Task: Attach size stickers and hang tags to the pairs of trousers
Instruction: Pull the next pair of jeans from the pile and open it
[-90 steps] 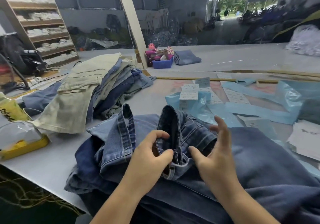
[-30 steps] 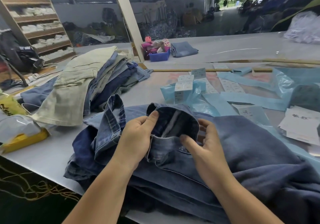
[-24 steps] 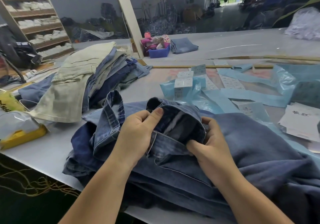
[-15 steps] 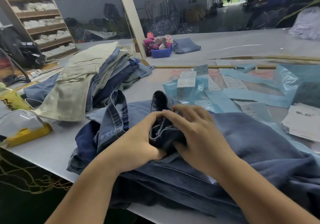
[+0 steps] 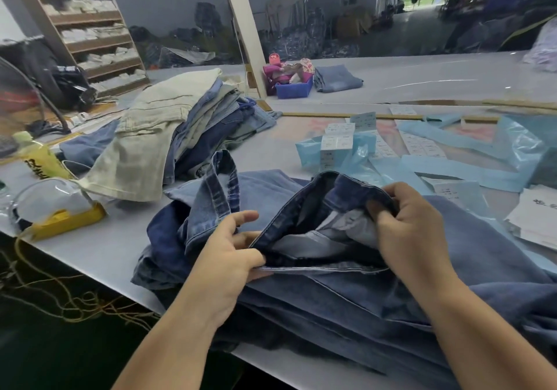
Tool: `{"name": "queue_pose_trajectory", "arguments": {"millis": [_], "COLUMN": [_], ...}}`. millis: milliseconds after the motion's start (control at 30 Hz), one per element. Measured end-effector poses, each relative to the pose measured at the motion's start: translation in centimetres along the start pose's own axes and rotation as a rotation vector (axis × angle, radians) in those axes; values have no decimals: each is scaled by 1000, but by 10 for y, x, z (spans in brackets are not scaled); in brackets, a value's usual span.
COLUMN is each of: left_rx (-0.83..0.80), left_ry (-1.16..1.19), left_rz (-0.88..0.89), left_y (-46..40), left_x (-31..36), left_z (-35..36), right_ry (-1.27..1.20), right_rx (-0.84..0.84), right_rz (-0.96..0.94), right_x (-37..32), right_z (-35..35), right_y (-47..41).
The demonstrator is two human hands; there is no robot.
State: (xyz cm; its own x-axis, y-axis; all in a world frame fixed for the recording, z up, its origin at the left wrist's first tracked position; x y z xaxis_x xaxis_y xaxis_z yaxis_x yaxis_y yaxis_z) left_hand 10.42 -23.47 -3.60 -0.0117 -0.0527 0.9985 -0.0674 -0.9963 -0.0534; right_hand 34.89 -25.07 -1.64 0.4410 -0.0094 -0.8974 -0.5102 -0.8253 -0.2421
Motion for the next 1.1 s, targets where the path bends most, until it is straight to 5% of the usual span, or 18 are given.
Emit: {"name": "queue_pose_trajectory", "arguments": {"millis": [200, 433, 500, 667, 767, 867, 967, 1100], "left_rx": [-56, -107, -103, 34, -12, -30, -191, -361], "left_ry": [466, 597, 477, -620, -832, -1167, -1215, -1032], "left_rz": [-173, -196, -110, 411, 412, 667, 838, 744], "left_y": [-1, 0, 0, -18, -37, -40, -38, -41], "left_x": [-8, -10, -1, 45, 57, 62, 60, 51], "left_z": [10, 14, 15, 29, 49, 71, 88, 86], "right_ry": [-87, -111, -90, -54, -72, -79, -120, -303], "right_rx": [-65, -100, -120, -207, -200, -170, -167, -195], "right_rz": [41, 22, -8, -48, -51, -47, -20, 124], "right_x": [7, 15, 16, 17, 20, 24, 26, 30], "right_z": [-6, -4, -3, 1, 0, -1, -2, -6], "right_y": [-1, 6, 8, 13, 16, 22, 20, 8]}}
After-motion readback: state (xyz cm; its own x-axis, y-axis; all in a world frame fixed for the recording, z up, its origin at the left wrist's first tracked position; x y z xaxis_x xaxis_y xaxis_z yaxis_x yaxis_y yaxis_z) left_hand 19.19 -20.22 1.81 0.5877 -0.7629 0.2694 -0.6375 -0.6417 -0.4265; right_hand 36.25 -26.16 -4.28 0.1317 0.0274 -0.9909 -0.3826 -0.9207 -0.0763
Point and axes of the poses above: each hand's wrist, its own y-axis away from the middle knuckle, its own z-axis out of the palm, x = y × z, the point moved 4 cm from there along -y, towards the middle knuckle, and after that the axes turned 12 degrees about z, right-handed, at the moved point
